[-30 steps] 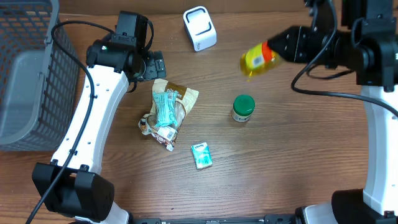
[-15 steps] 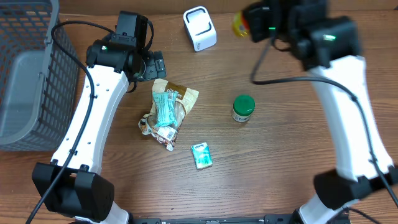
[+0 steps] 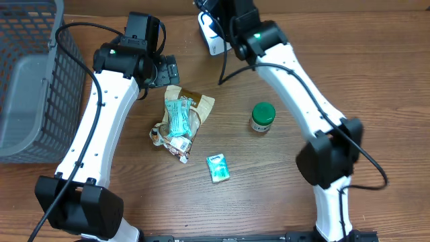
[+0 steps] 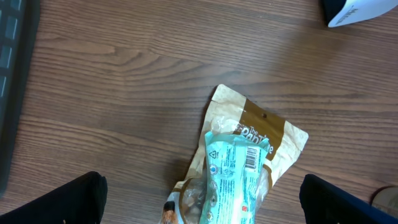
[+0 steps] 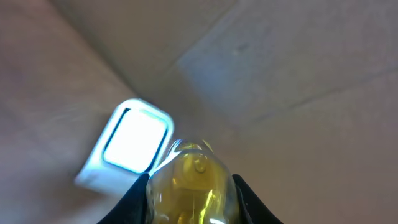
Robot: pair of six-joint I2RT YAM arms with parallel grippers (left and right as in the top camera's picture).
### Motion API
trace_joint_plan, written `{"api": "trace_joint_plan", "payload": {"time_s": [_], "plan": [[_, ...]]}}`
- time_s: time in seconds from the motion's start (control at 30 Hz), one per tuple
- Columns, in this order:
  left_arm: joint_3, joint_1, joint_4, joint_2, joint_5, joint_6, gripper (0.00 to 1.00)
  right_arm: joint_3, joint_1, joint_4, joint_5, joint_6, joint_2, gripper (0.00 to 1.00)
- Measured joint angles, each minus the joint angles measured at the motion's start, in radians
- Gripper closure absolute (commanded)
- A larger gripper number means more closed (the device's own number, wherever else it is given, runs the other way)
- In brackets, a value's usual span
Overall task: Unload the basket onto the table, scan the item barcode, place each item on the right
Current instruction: 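Carry the yellow bottle up to the white scanner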
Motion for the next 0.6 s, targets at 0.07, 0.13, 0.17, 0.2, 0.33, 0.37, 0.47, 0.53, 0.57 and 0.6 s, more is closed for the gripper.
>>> {"api": "trace_joint_plan", "payload": {"time_s": [0.07, 0.13, 0.17, 0.2, 0.33, 0.37, 0.47, 0.53, 0.57, 0.6], "plan": [[0.0, 0.0, 0.0, 0.0, 0.0, 0.0, 0.0, 0.0, -0.001, 0.088, 0.022, -0.021, 0.04, 0.96], [0.0, 0.0, 0.0, 0.0, 0.0, 0.0, 0.0, -0.001, 0.0, 0.171, 0.034, -0.033, 0.074, 0.96], [0.0, 0.0, 0.0, 0.0, 0.0, 0.0, 0.0, -0.001, 0.0, 0.203, 0.037, -0.039, 0.09, 0.96], [0.0, 0.0, 0.0, 0.0, 0.0, 0.0, 0.0, -0.001, 0.0, 0.229, 0.041, -0.042, 0.104, 0.96], [0.0, 0.0, 0.0, 0.0, 0.0, 0.0, 0.0, -0.001, 0.0, 0.283, 0.051, -0.05, 0.148, 0.96], [0.0, 0.0, 0.0, 0.0, 0.0, 0.0, 0.0, -0.001, 0.0, 0.294, 0.051, -0.051, 0.158, 0.96], [0.0, 0.0, 0.0, 0.0, 0.0, 0.0, 0.0, -0.001, 0.0, 0.324, 0.054, -0.056, 0.188, 0.96], [0.0, 0.0, 0.0, 0.0, 0.0, 0.0, 0.0, -0.001, 0.0, 0.343, 0.054, -0.056, 0.207, 0.96], [0.0, 0.0, 0.0, 0.0, 0.0, 0.0, 0.0, -0.001, 0.0, 0.348, 0.054, -0.059, 0.216, 0.96], [0.0, 0.0, 0.0, 0.0, 0.0, 0.0, 0.0, -0.001, 0.0, 0.351, 0.054, -0.059, 0.222, 0.96]]}}
